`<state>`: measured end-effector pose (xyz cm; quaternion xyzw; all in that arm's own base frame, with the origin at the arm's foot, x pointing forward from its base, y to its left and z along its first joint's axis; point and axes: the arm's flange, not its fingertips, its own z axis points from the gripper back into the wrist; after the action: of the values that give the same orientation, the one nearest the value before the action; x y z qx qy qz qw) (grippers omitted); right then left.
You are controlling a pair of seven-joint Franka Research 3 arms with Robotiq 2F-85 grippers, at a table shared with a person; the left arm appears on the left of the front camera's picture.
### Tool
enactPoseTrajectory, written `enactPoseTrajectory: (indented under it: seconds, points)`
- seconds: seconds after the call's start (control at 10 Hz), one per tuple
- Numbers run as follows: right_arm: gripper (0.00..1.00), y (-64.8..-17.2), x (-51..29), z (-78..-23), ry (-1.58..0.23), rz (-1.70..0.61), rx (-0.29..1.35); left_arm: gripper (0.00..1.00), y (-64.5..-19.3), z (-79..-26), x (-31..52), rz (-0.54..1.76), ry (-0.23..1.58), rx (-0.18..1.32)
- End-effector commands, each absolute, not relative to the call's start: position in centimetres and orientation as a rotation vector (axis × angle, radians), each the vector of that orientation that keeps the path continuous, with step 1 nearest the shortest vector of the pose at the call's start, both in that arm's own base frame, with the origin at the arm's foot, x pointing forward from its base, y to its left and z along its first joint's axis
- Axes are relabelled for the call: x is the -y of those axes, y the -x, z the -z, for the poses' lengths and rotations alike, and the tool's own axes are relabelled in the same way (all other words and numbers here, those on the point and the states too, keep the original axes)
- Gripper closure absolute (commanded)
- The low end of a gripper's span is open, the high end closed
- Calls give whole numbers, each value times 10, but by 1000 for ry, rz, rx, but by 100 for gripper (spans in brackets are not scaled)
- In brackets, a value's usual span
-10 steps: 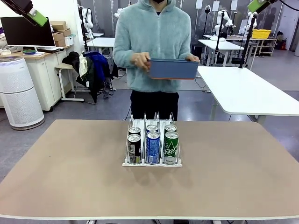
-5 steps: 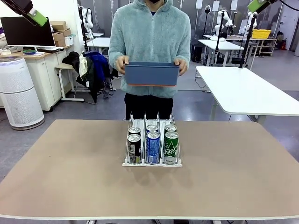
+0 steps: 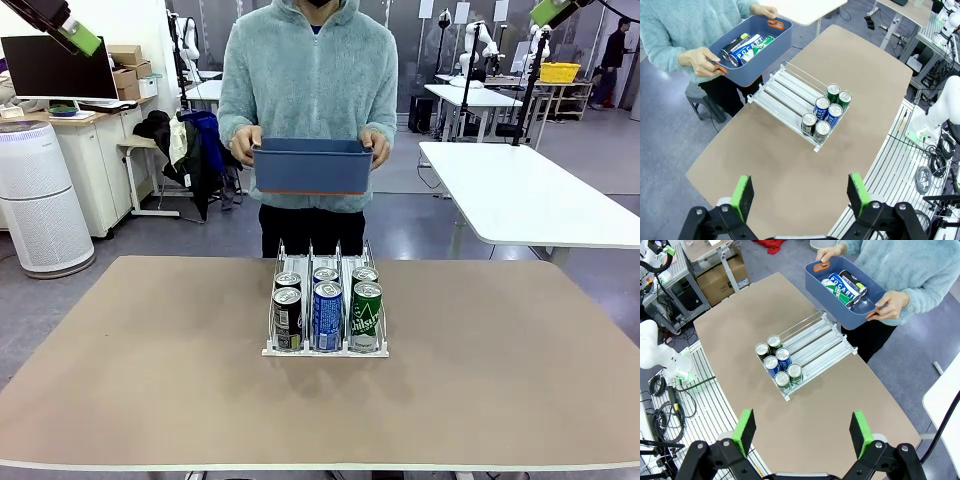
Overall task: Fill the beverage cans into the dispenser.
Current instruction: Pick up the Pepsi coke handed by the human.
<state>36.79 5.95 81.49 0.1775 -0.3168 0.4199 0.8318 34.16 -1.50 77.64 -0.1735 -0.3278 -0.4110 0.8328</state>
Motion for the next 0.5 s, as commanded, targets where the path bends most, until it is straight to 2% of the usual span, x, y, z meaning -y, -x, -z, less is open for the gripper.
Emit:
enactPoseTrajectory:
  seconds: [0.0,0.4]
  points:
    - [0,-366,-61,-814,-385,-886,666,0,-341,-777,12,862,386,686]
    - [0,-366,-61,-814,-385,-886,666,0,-341,-777,12,862,386,686]
